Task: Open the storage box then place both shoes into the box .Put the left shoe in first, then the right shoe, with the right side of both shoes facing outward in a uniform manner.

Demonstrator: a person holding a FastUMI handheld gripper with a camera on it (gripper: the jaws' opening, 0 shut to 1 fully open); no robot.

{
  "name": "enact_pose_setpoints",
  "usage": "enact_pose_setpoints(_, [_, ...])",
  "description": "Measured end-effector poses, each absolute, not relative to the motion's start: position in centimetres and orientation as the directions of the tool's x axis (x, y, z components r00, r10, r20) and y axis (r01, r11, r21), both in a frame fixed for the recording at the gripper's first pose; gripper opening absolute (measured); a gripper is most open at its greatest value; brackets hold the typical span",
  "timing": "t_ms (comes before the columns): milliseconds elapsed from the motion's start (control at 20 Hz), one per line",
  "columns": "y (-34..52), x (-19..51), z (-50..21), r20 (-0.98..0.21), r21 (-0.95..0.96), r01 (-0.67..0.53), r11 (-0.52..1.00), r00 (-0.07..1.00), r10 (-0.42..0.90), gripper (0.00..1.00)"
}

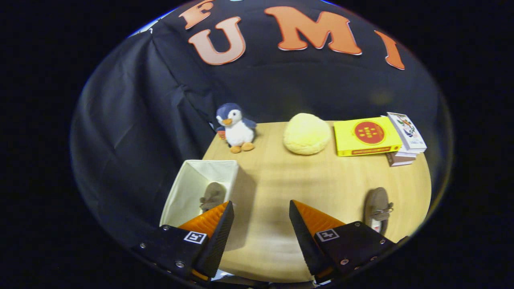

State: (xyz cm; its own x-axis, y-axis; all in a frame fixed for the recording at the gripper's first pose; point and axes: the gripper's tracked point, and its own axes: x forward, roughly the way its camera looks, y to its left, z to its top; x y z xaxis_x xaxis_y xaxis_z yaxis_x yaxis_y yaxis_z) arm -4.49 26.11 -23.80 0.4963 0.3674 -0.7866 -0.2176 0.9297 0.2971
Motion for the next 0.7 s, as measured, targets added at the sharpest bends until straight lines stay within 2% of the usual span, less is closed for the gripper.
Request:
enact_pose_setpoints(300, [12.4,-4.9,-28.3,-0.831,0.211,-0.113,0.971,0.503,0.239,0.9])
enact_pose_setpoints(700, [0.7,-8.5,-36.7,-0.907,0.126,0.009,0.992,0.406,0.112,0.93])
